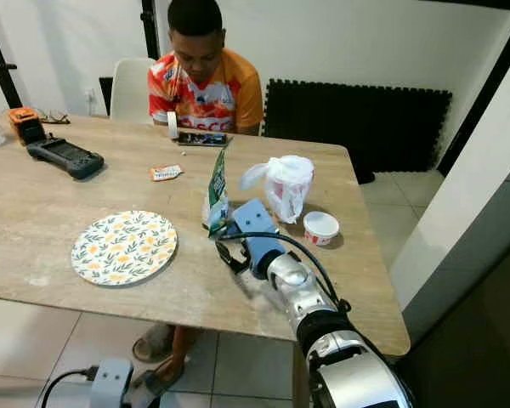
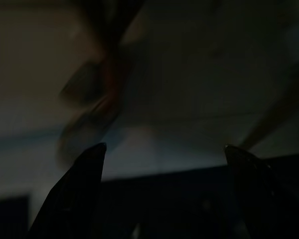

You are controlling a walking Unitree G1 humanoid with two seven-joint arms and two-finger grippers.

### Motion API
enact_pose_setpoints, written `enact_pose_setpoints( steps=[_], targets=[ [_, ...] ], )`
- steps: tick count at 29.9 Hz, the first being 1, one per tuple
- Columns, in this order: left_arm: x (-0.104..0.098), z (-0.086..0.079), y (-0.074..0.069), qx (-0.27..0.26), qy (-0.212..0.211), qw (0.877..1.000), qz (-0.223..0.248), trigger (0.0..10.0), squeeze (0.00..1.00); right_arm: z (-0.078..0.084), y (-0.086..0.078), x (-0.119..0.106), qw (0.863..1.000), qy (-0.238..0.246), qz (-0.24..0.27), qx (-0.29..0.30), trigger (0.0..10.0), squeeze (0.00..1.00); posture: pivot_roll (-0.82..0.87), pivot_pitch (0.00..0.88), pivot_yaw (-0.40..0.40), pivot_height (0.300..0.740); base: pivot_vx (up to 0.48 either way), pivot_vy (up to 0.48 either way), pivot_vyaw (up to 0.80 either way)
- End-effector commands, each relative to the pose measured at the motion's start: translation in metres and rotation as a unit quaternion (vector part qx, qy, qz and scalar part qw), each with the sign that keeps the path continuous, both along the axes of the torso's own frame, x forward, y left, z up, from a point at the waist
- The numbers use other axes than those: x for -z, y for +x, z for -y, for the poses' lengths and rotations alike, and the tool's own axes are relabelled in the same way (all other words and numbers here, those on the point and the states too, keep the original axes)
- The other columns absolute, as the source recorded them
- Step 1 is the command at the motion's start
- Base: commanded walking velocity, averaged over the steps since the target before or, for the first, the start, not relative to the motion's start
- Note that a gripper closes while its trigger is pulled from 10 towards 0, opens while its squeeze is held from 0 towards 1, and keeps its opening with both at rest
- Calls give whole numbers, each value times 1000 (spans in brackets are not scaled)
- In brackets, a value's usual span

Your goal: Restocking fridge

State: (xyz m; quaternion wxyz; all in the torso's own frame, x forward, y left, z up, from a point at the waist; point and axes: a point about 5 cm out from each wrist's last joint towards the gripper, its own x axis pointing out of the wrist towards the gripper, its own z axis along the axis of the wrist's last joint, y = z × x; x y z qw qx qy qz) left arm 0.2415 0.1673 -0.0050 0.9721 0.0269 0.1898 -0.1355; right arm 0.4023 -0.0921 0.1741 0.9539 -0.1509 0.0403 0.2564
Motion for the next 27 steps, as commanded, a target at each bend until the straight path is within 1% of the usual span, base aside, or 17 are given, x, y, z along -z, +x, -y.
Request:
enact_pose_setpoints(
  steps=[1, 2, 3, 5, 6, 7, 8, 11, 14, 16, 17, 18, 21, 23, 25, 26, 27],
  targets=[
    [-6, 9, -6, 53, -2, 998, 18, 10000, 0, -2, -1, 3, 1000, -19, 0, 1, 10000, 0, 47, 263, -74, 740, 0, 0, 0],
    [-12, 11, -8, 71, 2, 997, 34, 10000, 0, -2, 0, 3, 1000, -20, 1, 5, 10000, 0, 58, 272, -74, 740, 0, 0, 0],
    [-12, 11, -8, 71, 2, 997, 34, 10000, 0, -2, 0, 3, 1000, -20, 1, 5, 10000, 0, 58, 272, -74, 740, 0, 0, 0],
    [-25, 11, -15, 92, 8, 994, 64, 10000, 0, 1, 2, 0, 1000, -17, 3, 19, 10000, 0, 73, 284, -78, 740, 0, 0, 0],
    [-25, 11, -15, 92, 8, 994, 64, 10000, 0, 1, 2, 0, 1000, -17, 3, 19, 10000, 0, 73, 284, -78, 740, 0, 0, 0],
    [-37, 10, -20, 105, 13, 991, 87, 10000, 0, 3, 4, -3, 999, -16, 5, 31, 10000, 0, 81, 289, -81, 740, 0, 0, 0],
    [-37, 10, -20, 105, 13, 991, 87, 10000, 0, 3, 4, -3, 999, -16, 5, 31, 10000, 0, 81, 289, -81, 740, 0, 0, 0],
    [-51, 10, -24, 110, 17, 987, 116, 10000, 0, 5, 5, -6, 999, -18, 12, 42, 10000, 0, 90, 291, -86, 740, 0, 0, 0],
    [-57, 10, -24, 111, 17, 986, 126, 10000, 0, 6, 6, -8, 999, -14, 14, 45, 10000, 0, 93, 290, -87, 740, 0, 0, 0],
    [-70, 14, -23, 115, 18, 982, 147, 10000, 0, 6, 8, -15, 999, -10, 25, 48, 10000, 0, 95, 288, -89, 740, 0, 0, 0],
    [-70, 14, -23, 115, 18, 982, 147, 10000, 0, 6, 8, -15, 999, -10, 25, 48, 10000, 0, 95, 288, -89, 740, 0, 0, 0],
    [-76, 16, -23, 116, 16, 981, 155, 10000, 0, 6, 8, -17, 998, -11, 30, 47, 10000, 0, 95, 285, -89, 740, 0, 0, 0],
    [-86, 20, -23, 122, 14, 979, 163, 10000, 0, 7, 10, -24, 997, -37, 52, 48, 10000, 0, 95, 284, -89, 740, 0, 0, 0],
    [-86, 20, -23, 122, 14, 979, 163, 10000, 0, 7, 10, -24, 997, -37, 52, 48, 10000, 0, 95, 284, -89, 740, 0, 0, 0],
    [-90, 21, -22, 122, 14, 979, 163, 10000, 0, 7, 11, -27, 994, -78, 67, 47, 10000, 0, 93, 276, -90, 740, 0, 0, 0],
    [-90, 21, -22, 122, 14, 979, 163, 10000, 0, 7, 11, -27, 994, -78, 67, 47, 10000, 0, 93, 276, -90, 740, 0, 0, 0],
    [-91, 22, -22, 122, 14, 979, 163, 10000, 0, 8, 11, -27, 991, -101, 72, 47, 10000, 0, 93, 275, -90, 740, 0, 0, 0]
  ],
)
